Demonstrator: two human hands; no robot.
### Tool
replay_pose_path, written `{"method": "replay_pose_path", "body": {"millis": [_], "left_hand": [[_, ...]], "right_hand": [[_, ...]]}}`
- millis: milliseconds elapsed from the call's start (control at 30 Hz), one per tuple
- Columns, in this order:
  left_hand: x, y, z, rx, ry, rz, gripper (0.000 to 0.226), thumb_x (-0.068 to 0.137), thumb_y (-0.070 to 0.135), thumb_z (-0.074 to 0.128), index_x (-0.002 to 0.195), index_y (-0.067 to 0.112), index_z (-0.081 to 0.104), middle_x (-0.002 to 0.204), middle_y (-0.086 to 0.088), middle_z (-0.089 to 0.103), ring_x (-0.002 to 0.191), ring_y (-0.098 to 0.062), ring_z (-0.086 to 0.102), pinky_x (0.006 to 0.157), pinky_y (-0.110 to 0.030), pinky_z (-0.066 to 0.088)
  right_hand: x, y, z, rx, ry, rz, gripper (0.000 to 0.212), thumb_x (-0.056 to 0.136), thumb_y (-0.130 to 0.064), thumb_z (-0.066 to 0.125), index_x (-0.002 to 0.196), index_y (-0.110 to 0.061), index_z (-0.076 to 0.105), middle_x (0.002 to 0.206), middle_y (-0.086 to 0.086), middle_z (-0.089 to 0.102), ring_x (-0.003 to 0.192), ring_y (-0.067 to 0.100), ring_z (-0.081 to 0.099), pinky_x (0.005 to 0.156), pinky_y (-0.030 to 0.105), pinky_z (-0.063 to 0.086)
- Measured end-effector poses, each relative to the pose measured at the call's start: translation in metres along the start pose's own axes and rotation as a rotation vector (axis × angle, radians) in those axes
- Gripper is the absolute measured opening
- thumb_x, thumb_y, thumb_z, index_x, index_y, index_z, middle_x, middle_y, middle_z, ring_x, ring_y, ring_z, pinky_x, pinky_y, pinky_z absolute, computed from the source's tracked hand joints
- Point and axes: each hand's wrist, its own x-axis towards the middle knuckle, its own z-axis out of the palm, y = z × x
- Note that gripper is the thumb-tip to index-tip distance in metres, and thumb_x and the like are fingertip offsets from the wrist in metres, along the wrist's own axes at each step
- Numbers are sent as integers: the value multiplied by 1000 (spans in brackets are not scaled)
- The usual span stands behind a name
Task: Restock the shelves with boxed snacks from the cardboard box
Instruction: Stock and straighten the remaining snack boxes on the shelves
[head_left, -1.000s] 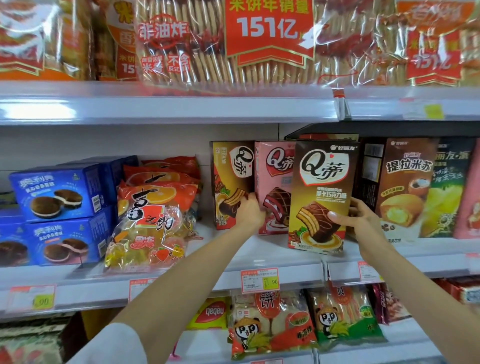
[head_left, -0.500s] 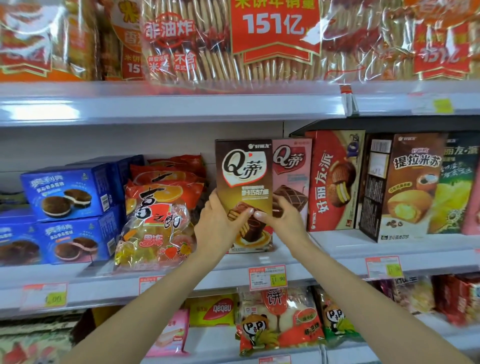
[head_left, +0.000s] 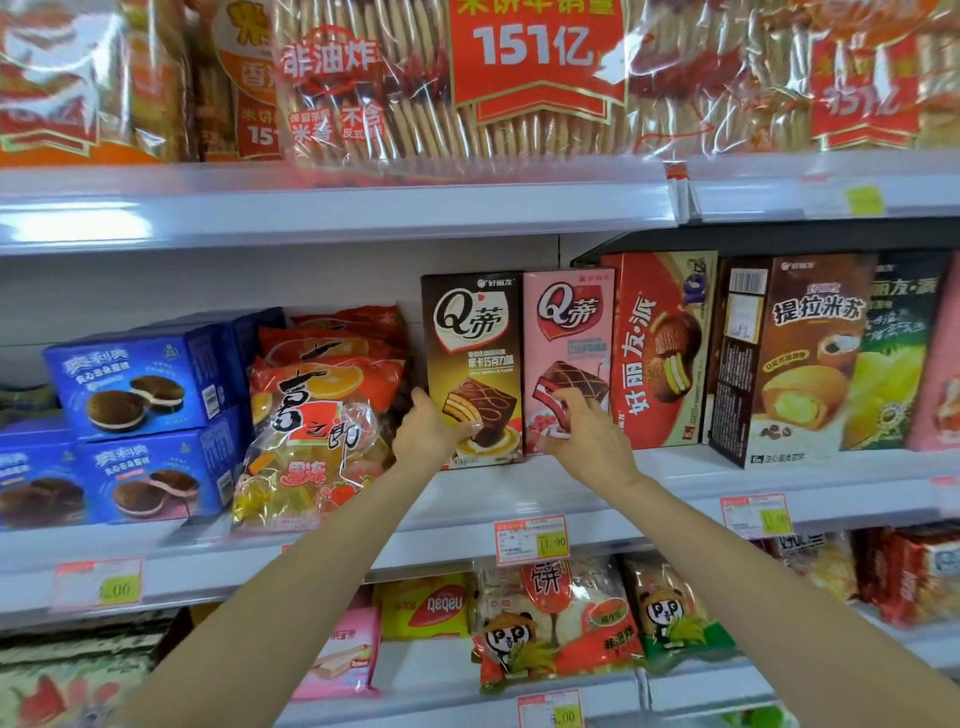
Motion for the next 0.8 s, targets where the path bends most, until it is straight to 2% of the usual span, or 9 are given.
{"method": "replay_pose_path", "body": {"millis": [133,367,633,800], "left_hand": [[7,-2,0,-63,-46,-13,89,73,40,77,137,3,29,132,-16,52,120,-34,50,99,-46,43],[11,3,6,-7,-33,-1,79,74,42,76,129,3,36,128,-14,54,117,-33,52,95,-42,46],[13,3,8,47,-9,0,79,76,43,73,130,2,35,129,-16,53,119,-34,51,96,-43,44],[13,5,9,-1,-35,-27,82,77,41,73,134,1,29,131,-17,50,121,-34,49,98,-43,44]], "right_hand": [[-1,7,0,-8,-14,21,49,86,-26,65,128,-18,42,120,11,52,104,33,56,81,35,45],[-3,15,9,-33,-29,-15,38,87,-16,61,123,-14,46,117,16,52,105,37,53,81,36,43],[-2,19,13,-39,-41,-29,42,88,-17,59,128,-21,46,120,14,52,106,35,54,84,37,46],[-2,20,13,-28,-38,-38,42,88,-18,60,127,-22,46,120,14,53,105,34,55,85,39,47]]}}
